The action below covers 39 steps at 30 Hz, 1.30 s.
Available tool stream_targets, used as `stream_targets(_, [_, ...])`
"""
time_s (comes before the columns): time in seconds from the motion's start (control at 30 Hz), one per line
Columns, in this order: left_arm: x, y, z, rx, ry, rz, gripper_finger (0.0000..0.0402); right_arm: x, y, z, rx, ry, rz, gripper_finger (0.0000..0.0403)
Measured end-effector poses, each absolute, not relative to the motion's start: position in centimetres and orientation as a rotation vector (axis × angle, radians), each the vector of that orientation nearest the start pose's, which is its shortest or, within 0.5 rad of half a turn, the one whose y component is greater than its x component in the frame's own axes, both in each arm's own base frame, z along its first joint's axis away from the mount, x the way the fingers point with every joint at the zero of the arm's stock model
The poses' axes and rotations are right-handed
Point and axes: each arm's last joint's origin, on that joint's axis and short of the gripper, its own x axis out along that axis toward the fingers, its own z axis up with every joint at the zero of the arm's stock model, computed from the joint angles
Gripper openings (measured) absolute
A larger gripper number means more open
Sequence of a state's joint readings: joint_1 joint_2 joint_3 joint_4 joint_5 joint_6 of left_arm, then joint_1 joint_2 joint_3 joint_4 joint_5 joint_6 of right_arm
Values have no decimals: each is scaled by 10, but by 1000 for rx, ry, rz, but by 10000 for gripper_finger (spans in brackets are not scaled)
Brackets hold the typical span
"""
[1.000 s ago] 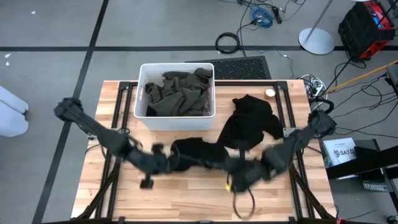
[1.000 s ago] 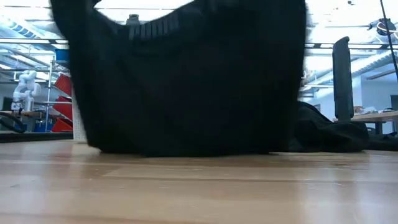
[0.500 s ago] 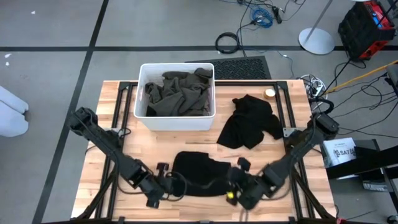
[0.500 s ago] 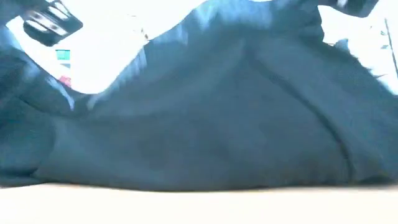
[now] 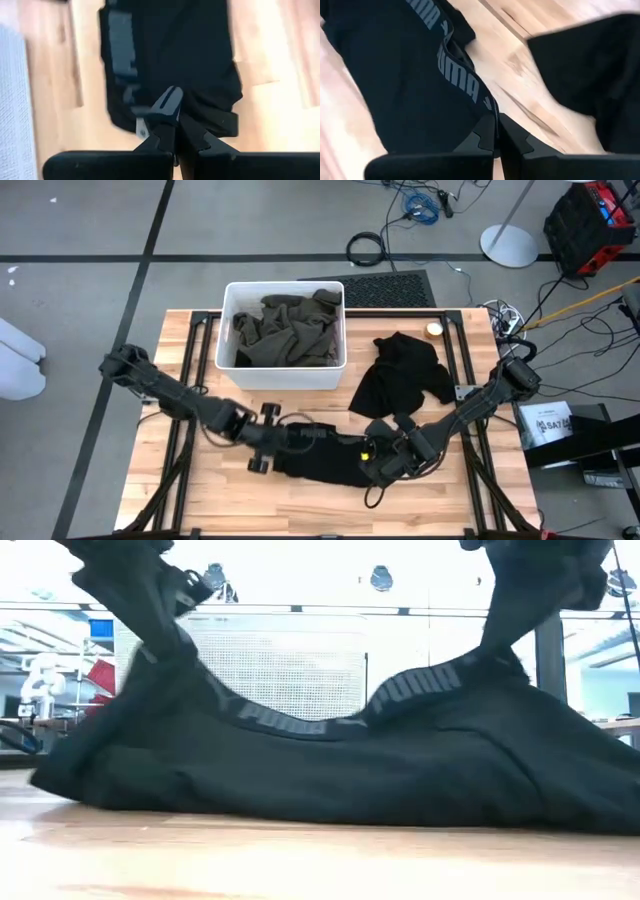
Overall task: Sort clothes
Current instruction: Put the black boxer into the white laundry bin
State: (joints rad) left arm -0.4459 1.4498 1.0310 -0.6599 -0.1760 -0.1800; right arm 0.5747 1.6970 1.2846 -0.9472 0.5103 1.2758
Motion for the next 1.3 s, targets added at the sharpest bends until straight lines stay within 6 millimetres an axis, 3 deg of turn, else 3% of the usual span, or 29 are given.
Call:
stream_targets(0.33, [271, -72, 233, 21, 1099, -181, 6, 271, 163, 228, 455, 1017, -684, 0])
stream_targets(0.63, [279, -44, 227, -34, 1138, -177, 15, 274, 161, 221, 444, 1076, -688, 0])
stream_targets(0.87, [276, -39, 222, -28, 1207, -103, 120, 277, 159, 217, 435, 1095, -698, 0])
stream_targets(1.03, [270, -38, 232, -53, 1297, -39, 190, 277, 158, 216, 433, 1097, -698, 0])
stream_targets(1.13, [266, -40, 240, -50, 1356, -33, 203, 277, 158, 216, 433, 1098, -698, 0])
stream_targets(1.3, [269, -57, 253, -60, 1246, -109, 203, 277, 159, 216, 441, 1119, -678, 0])
